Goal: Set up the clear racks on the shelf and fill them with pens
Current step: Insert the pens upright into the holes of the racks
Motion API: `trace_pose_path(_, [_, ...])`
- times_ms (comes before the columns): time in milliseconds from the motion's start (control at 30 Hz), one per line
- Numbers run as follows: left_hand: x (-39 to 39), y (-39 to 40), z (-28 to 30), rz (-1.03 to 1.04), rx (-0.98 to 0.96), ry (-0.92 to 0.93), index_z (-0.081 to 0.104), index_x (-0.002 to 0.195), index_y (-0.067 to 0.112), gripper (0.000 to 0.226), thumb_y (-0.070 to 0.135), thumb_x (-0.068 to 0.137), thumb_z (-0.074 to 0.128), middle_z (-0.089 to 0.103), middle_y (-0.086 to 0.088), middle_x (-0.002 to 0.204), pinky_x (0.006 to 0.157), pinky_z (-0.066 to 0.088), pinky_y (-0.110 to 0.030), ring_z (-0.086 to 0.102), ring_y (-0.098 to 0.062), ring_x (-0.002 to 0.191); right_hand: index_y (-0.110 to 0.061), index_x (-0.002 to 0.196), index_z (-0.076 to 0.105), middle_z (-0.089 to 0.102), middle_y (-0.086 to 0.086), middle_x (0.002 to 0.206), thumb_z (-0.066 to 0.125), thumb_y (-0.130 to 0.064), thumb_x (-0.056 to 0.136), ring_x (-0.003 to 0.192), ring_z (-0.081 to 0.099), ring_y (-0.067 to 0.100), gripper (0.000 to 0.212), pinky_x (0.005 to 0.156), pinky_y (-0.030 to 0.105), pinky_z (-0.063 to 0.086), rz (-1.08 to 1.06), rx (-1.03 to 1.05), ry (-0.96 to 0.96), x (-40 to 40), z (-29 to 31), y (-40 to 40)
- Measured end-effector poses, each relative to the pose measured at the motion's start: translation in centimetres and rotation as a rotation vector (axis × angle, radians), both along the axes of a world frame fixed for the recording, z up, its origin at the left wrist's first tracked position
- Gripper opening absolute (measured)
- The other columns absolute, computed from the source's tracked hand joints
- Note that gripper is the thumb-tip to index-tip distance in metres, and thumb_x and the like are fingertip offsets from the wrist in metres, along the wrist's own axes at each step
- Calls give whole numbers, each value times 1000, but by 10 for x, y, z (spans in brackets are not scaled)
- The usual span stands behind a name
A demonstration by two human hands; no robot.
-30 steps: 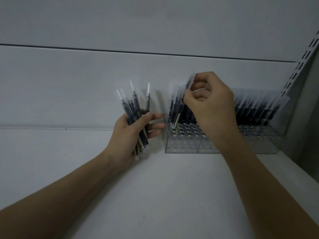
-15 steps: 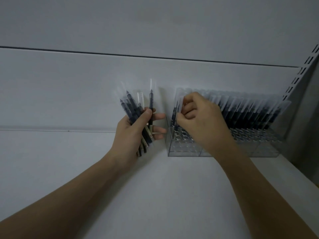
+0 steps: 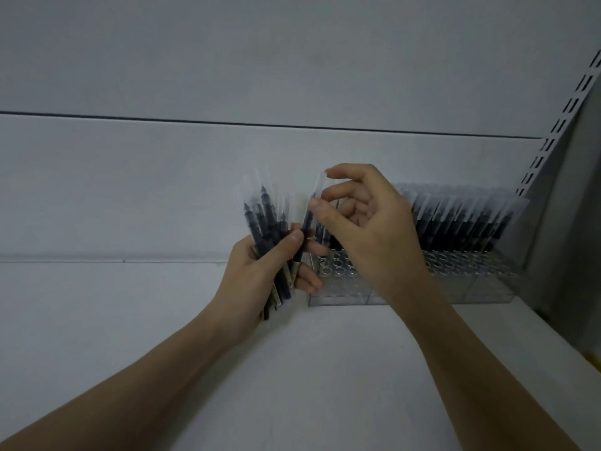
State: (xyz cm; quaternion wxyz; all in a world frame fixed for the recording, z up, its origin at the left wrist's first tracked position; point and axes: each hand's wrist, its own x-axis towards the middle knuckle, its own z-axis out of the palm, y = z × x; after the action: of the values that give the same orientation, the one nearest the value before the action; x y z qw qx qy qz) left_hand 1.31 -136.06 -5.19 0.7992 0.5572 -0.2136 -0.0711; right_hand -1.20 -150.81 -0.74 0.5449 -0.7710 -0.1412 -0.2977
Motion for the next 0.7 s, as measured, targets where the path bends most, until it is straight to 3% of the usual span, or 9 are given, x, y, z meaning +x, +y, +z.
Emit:
trace_pose_path(100, [-1,-1,0,-12,4,-16,60,117,-3,31,16,96,50,71,-19,95,57,55,-33,65,-31,60,-17,115,57,68,0,88,72,-4,87,65,62,6,35,57,14,52,103,120,50,-3,2,3])
trace_pose_path(233, [-1,-1,0,-7,21,-26,62,118,-1,28,15,100,48,71,-24,100,61,57,-34,66,-32,63,-24,116,54,70,14,95,72,2,86,77,69,21,44,60,21,58,187,147,107,-3,1,3])
trace_pose_path(400, [2,-2,-1,110,-20,8,61,105,3,18,18,98,52,74,-15,91,65,59,-35,69,-34,67,-23,119,50,71,5,91,68,-1,90,76,72,12,41,67,21,56,32,241,-62,-5,12,-6])
trace_pose_path(500, [7,0,-4,203,0,9,58,105,8,14,18,101,50,72,-10,87,60,54,-33,64,-28,61,-23,120,49,69,3,91,66,-2,92,71,71,14,40,64,30,60,-89,263,-140,-5,15,-16])
trace_pose_path(600, [13,2,-9,279,58,-6,53,105,13,9,20,104,48,66,-1,79,51,43,-31,53,-22,50,-28,120,47,68,1,91,67,-6,92,70,71,16,40,69,38,61,-170,178,-112,1,11,-23])
trace_pose_path(700, [15,1,-14,307,114,7,56,93,24,12,23,103,50,60,-7,78,56,34,-41,44,-22,49,-28,119,44,68,0,90,67,-8,92,72,71,16,41,67,32,59,-187,101,-57,7,5,-27])
